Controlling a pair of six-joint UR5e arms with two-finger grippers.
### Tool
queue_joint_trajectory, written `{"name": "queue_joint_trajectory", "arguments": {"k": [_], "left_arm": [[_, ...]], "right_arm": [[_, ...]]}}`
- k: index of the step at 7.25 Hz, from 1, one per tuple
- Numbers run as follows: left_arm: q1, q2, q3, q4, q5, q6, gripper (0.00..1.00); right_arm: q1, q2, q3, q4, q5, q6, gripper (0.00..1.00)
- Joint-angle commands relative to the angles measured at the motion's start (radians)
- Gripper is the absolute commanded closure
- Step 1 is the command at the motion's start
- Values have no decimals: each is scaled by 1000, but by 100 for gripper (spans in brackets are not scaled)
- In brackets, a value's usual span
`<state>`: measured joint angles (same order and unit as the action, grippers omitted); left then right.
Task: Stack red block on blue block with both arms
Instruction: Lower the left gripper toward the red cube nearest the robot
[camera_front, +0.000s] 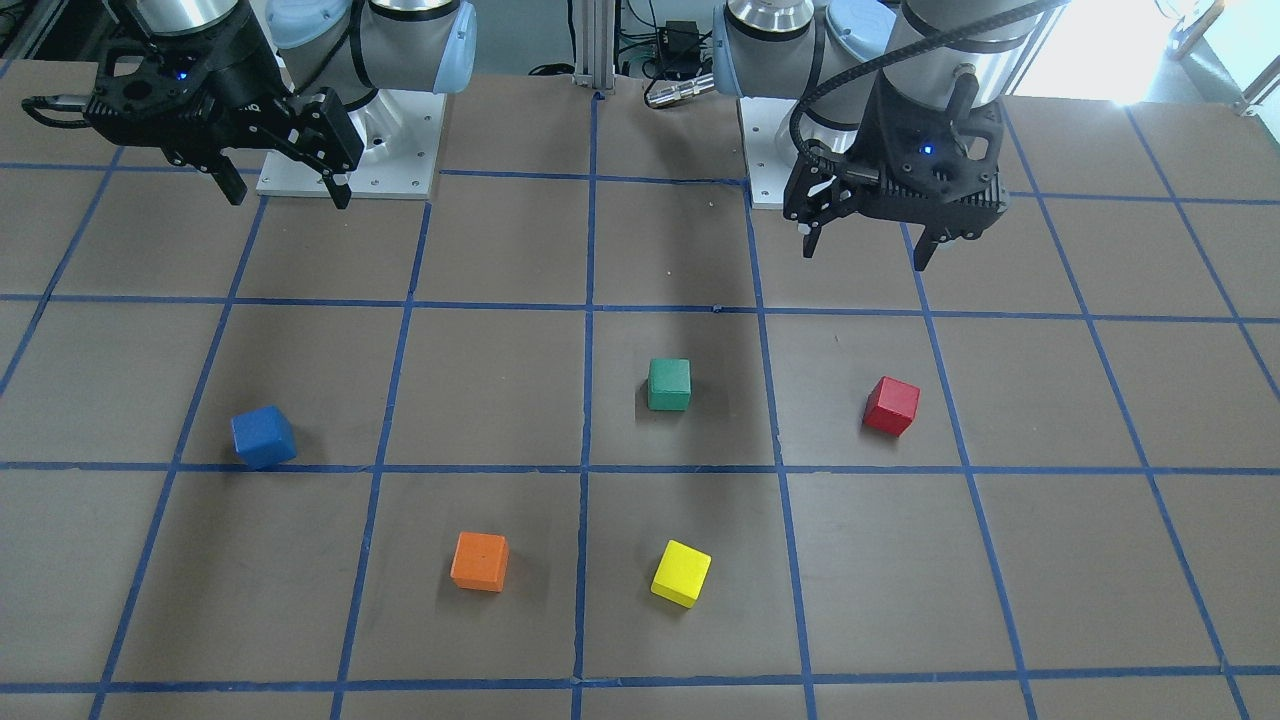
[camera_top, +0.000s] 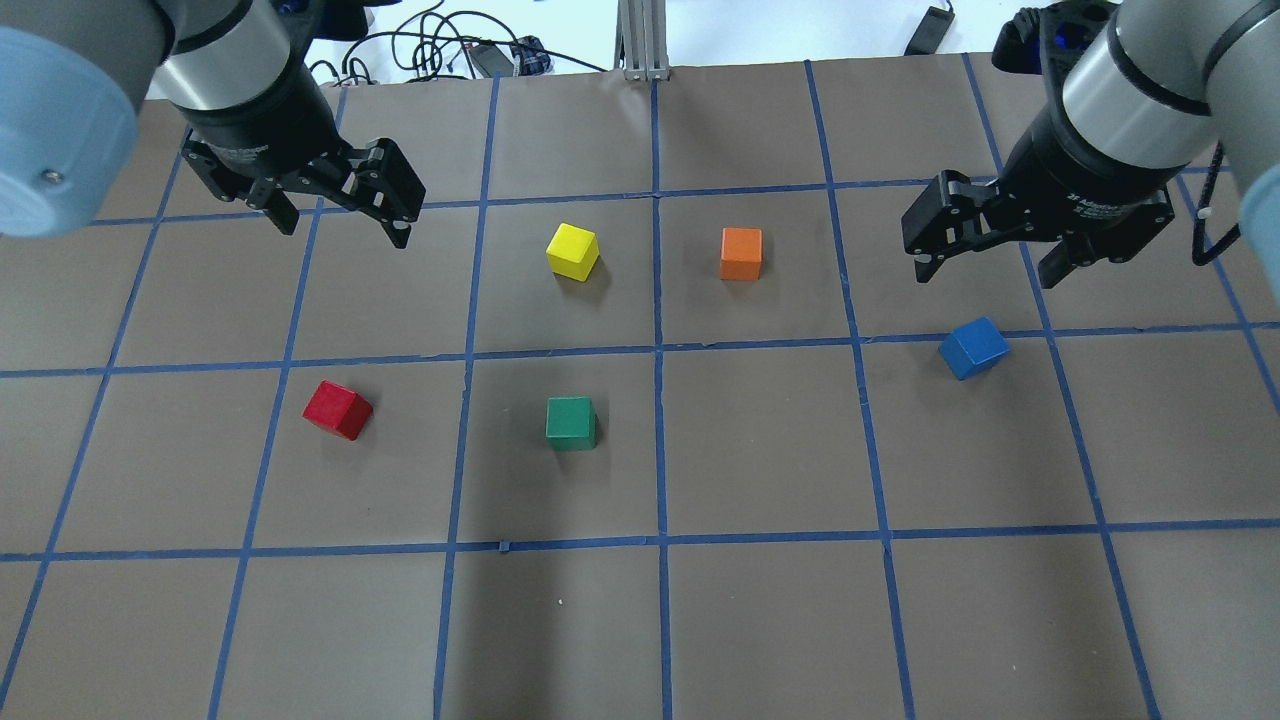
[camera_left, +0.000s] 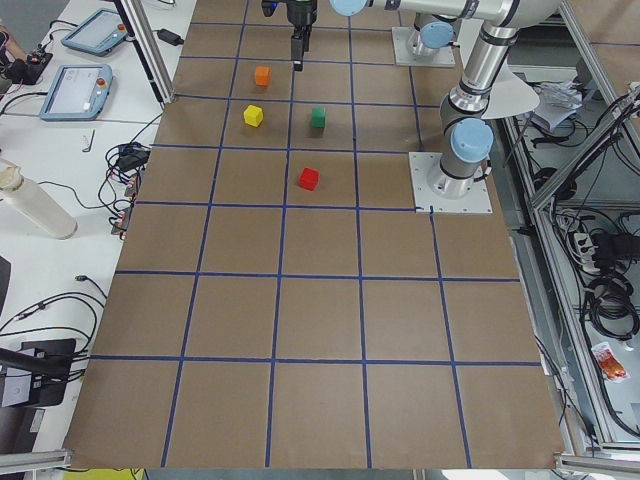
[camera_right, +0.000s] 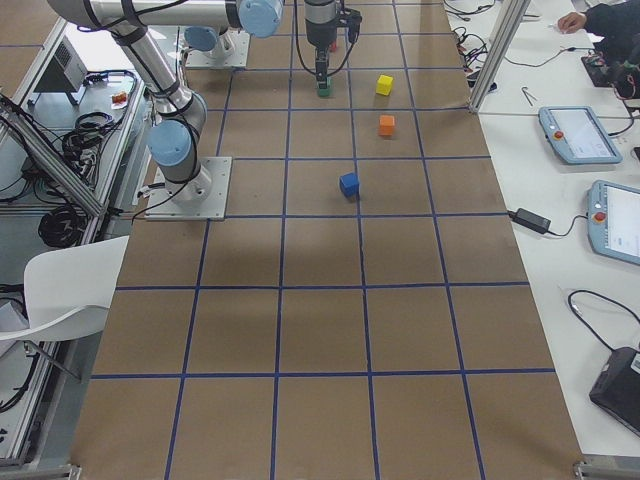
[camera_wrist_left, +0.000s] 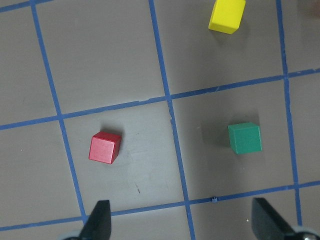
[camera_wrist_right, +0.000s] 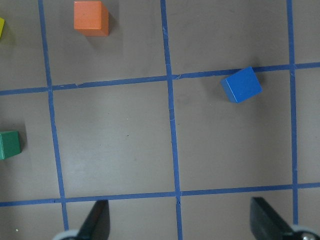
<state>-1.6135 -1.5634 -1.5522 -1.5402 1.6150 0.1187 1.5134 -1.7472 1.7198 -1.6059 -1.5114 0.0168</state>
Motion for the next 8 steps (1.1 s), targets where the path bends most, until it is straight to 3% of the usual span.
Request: {"name": "queue_joint_trajectory", "arguments": {"k": [1, 3, 6, 7, 8], "left_arm": [[4, 26, -46, 40, -4, -1, 0], [7, 29, -54, 11, 12, 22, 0], [214, -3, -155, 17, -3, 302, 0], [277, -20, -202, 37, -3, 441, 0], [288, -49, -289, 166, -18, 455, 0]], "right_arm": [[-1, 2, 1, 4, -7, 0, 0], [-1, 2, 6, 6, -7, 0, 0], [-1, 0, 12, 17, -9, 2, 0], [1, -9, 33, 18, -10, 3, 0], [1, -11, 50, 40, -22, 3, 0]]}}
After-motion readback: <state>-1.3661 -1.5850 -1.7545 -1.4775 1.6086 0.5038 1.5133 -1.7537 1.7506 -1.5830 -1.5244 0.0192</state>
